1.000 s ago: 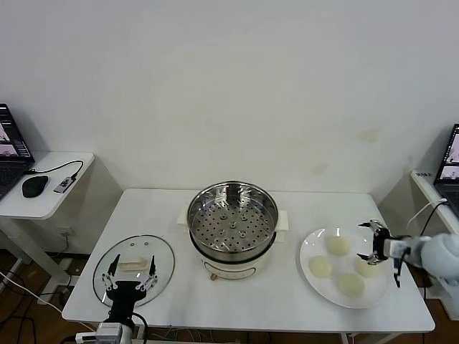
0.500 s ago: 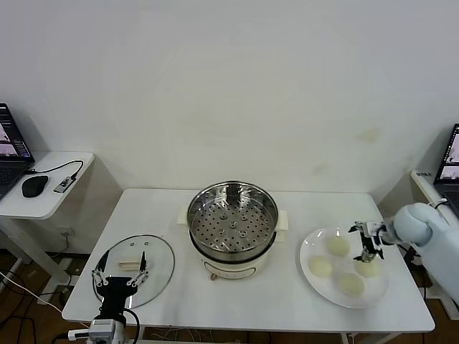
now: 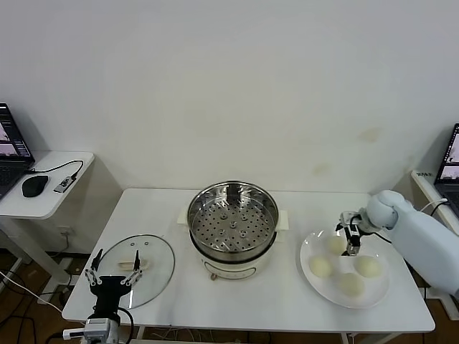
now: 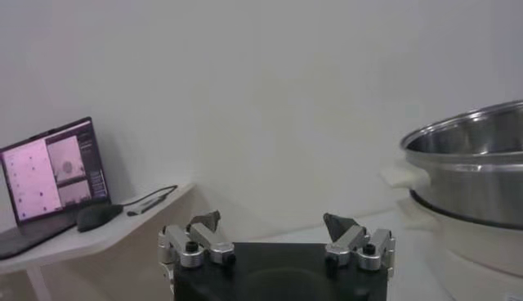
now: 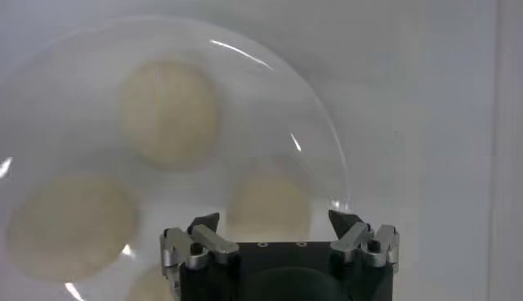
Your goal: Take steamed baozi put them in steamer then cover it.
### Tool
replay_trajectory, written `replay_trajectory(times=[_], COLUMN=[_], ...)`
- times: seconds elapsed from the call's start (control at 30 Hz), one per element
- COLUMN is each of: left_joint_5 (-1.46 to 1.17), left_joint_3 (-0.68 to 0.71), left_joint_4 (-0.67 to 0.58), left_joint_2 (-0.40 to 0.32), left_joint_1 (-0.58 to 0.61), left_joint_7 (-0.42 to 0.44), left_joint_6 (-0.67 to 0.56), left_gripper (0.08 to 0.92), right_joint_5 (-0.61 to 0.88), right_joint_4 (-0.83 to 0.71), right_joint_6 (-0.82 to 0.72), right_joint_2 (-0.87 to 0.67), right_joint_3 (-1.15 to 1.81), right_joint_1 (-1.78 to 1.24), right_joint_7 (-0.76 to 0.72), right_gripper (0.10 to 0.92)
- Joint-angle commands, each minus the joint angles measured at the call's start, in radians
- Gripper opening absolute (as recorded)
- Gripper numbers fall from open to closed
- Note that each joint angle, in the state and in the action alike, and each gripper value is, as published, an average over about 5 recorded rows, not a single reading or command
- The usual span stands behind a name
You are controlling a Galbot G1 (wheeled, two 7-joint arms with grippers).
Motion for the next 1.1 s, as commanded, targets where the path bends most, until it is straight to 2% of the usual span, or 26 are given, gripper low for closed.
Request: replay_trajectory(times=[0.03, 0.3, 0.73, 0.97, 1.1], left_joint_5=[0.002, 0.004, 0.007, 0.002, -0.035], left_joint_3=[-0.002, -0.001, 0.000, 0.001, 0.005], left_joint_4=[0.002, 0.001, -0.004, -0.004, -0.003], left_joint_2=[0.000, 0.002, 0.001, 0.008, 0.013], left_joint_1=[0.000, -0.003, -0.003, -0.003, -0.003], left_joint_7=[0.000, 0.000, -0.003, 0.000, 0.007], left_joint_6=[0.000, 0.000, -0.012, -0.013, -0.014], left_gripper=[0.823, 0.823, 0.823, 0.823, 0.823], right_joint_5=[-0.023, -0.014, 0.035, 0.106, 0.193], right_joint_4=[-0.058, -0.057, 0.009, 0.108, 0.170], right_joint_6=[-0.015, -0.022, -0.035, -0.018, -0.017], right_joint_2=[0.040, 0.044, -0.007, -0.092, -0.128], right_joint_3=[-0.045, -0.042, -0.073, -0.152, -0.248], right_joint_1=[0.044, 0.030, 0.052, 0.150, 0.310], right_joint_7=[-0.013, -0.010, -0.009, -0.014, -0.021], right_gripper=[0.823, 0.806, 0.627, 0.619, 0.621])
